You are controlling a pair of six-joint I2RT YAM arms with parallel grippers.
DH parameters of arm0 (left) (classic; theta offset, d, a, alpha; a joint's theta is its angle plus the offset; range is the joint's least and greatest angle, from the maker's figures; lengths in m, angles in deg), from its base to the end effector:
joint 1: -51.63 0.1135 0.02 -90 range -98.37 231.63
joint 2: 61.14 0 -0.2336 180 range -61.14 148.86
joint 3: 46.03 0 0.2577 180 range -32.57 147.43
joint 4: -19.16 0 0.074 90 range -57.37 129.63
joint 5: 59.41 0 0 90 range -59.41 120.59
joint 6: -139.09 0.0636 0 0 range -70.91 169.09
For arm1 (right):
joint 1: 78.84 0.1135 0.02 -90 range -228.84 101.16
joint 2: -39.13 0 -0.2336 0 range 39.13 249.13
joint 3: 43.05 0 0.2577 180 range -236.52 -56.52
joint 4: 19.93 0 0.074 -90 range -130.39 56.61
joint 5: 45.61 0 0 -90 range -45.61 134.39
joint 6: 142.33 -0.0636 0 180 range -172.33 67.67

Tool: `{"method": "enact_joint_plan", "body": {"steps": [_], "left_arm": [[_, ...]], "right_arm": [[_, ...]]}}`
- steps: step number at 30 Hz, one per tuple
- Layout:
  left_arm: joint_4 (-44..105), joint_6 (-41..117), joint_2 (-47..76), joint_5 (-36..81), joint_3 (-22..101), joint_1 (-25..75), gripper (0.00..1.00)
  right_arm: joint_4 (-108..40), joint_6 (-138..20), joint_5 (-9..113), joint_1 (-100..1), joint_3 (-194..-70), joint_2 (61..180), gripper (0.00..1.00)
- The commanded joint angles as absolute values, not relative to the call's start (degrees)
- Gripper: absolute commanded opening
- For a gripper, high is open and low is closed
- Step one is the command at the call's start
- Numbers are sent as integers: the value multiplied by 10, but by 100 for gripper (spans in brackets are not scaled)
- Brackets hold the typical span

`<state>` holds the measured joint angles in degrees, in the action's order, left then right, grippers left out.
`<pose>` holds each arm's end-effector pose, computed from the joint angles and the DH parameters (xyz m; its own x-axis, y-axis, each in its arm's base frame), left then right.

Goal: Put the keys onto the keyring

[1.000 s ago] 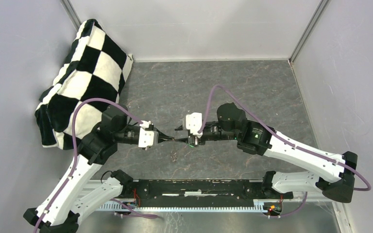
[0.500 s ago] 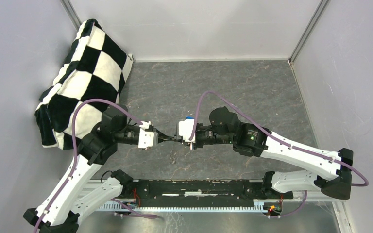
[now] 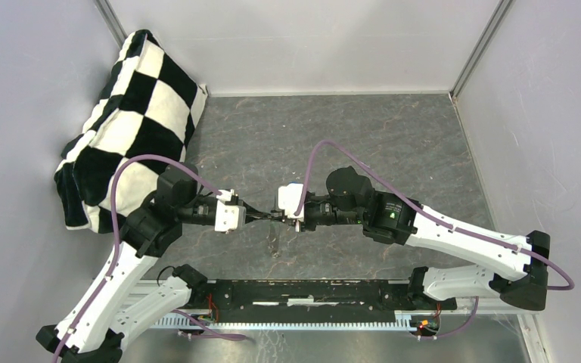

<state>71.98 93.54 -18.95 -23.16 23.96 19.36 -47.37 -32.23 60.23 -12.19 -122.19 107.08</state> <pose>0.1214 -0.1373 0.3434 0.3985 0.2381 -0.8857 0.9169 -0.0797 0.3911 0.1089 0.2960 0.3422 0.2351 -0.2896 -0.9278 -0.9651 0.0439 -0.2582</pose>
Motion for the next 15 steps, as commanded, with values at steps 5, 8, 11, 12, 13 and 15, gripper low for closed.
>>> {"method": "enact_joint_plan", "body": {"steps": [5, 8, 11, 12, 13, 15], "left_arm": [[714, 945, -195, -230, 254, 191, 2], [714, 944, -196, -227, 253, 191, 2], [714, 944, -196, -223, 252, 191, 2], [714, 943, -197, -223, 252, 191, 2], [714, 941, -197, -224, 254, 191, 2], [715, 939, -196, -225, 256, 191, 2]], "right_arm": [[-425, -347, 605, -120, -1249, 1066, 29], [-423, -351, 610, -120, -1250, 1066, 31], [-417, -355, 615, -119, -1246, 1064, 32], [-417, -356, 617, -119, -1245, 1064, 31], [-419, -356, 616, -119, -1246, 1066, 28], [-424, -356, 613, -119, -1248, 1070, 19]]}}
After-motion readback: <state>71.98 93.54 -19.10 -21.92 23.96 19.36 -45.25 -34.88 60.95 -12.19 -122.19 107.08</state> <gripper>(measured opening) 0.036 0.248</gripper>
